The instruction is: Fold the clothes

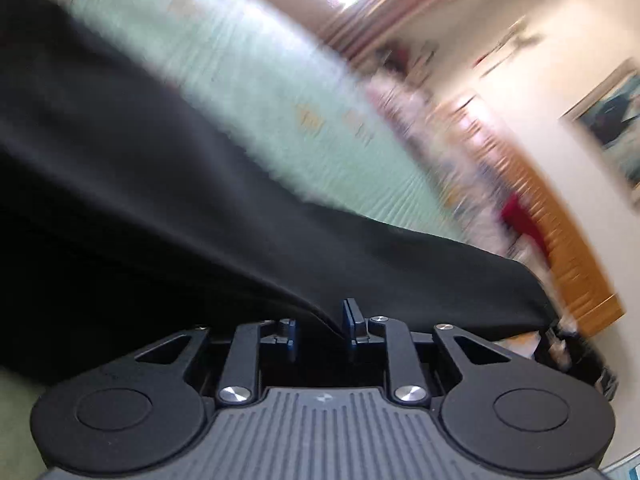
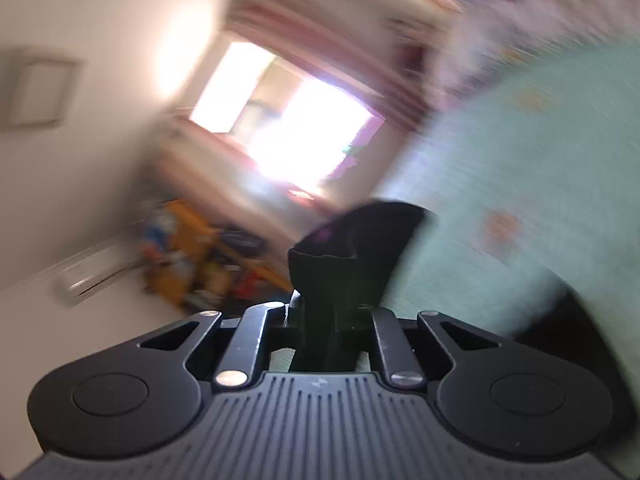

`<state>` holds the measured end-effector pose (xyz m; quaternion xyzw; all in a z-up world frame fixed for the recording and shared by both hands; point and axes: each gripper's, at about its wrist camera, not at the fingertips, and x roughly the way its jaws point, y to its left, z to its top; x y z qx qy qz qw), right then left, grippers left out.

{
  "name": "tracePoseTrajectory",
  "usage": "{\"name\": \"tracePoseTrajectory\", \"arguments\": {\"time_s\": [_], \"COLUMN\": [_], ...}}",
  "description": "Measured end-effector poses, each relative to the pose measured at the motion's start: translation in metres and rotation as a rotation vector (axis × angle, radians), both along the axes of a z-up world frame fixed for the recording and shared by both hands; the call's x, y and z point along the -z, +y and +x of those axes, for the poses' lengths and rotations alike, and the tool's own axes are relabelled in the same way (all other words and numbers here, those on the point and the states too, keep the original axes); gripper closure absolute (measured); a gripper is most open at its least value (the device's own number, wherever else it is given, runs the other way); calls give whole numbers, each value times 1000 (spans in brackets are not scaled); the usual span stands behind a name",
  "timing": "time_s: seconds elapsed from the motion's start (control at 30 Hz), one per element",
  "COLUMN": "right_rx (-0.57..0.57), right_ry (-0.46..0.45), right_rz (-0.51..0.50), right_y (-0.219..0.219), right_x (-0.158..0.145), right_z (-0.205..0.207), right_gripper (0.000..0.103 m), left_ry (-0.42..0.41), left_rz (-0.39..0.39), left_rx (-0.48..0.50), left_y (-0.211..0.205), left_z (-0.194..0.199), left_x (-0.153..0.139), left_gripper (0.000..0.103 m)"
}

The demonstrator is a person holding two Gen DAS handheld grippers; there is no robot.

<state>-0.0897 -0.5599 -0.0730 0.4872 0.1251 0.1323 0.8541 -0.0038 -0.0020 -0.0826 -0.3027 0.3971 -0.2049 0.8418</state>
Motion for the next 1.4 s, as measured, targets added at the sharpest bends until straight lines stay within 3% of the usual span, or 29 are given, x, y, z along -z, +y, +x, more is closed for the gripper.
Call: {"name": "tracePoseTrajectory", "arguments": {"time_s": [0.1,0.17,0.3,0.5,0.57,0.63,0.73,0.9,1.1,1.23,1.4], "right_rx": [89,121,141,147,163,173,186,183,162,142,142], "right_ry": [287,308,294,236,273,300,294,235,171,141,138], "right_rz": [52,153,89,151,149,213,242,304,381,389,415], "right_y": [-7,-7,2,-1,-2,-4,1,10,13,16,16], "right_x": [91,132,117,101,109,126,131,105,59,30,25], "right_z": [-16,-28,-19,-23,-26,-29,-24,-18,-7,4,4], "right_gripper": [89,94,90,90,90,90,90,90,90,90,90], "left_ry": [64,30,-11,-70,-52,-24,-1,34,103,143,167], "left_rz": [65,82,104,125,111,67,-27,-178,-274,-327,-343], "left_rx": [27,35,92,187,173,148,70,-81,-165,-145,-185], "left_y": [-10,-13,-22,-36,-34,-30,-15,13,18,3,-6], "left_z": [-3,-6,-10,-21,-20,-16,-20,-25,-27,-28,-22], "left_x": [36,36,28,14,18,23,28,33,42,48,57], "left_gripper": [80,80,80,84,84,84,77,47,34,28,27]}}
